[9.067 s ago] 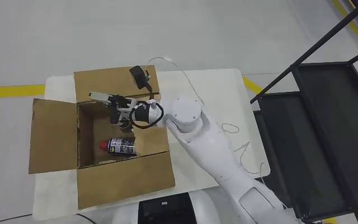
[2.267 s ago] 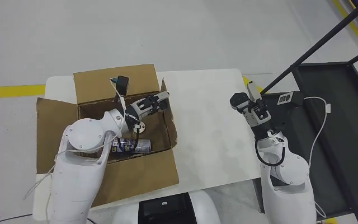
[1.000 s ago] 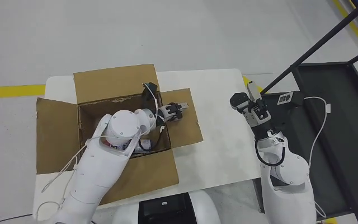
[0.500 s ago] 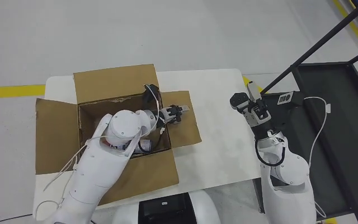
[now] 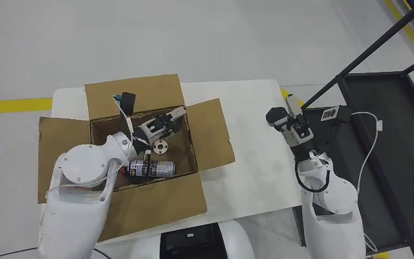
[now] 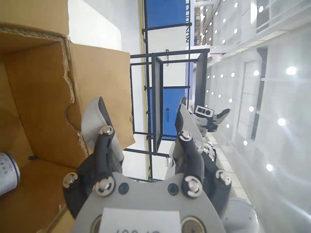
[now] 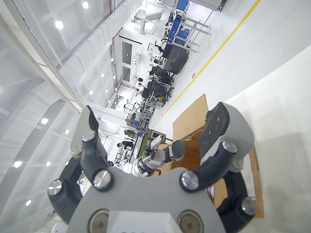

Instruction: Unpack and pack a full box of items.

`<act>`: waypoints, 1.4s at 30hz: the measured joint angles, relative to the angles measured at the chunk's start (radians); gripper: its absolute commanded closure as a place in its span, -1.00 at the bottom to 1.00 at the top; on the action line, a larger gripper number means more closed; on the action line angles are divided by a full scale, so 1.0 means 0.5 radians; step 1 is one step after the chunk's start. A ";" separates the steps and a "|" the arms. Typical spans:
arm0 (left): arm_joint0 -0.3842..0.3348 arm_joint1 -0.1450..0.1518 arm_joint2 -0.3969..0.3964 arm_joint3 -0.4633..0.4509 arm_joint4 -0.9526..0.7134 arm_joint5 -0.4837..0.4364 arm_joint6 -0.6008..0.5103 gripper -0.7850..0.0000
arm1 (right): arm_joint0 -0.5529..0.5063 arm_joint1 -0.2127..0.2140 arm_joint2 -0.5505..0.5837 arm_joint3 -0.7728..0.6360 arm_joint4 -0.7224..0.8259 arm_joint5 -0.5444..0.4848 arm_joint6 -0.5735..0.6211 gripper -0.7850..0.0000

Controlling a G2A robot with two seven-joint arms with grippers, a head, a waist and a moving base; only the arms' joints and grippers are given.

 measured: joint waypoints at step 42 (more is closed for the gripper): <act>1.174 0.020 -1.038 0.211 -0.731 -1.192 0.577 -1.00 | 0.000 0.000 0.000 0.000 0.000 0.000 0.000 -1.00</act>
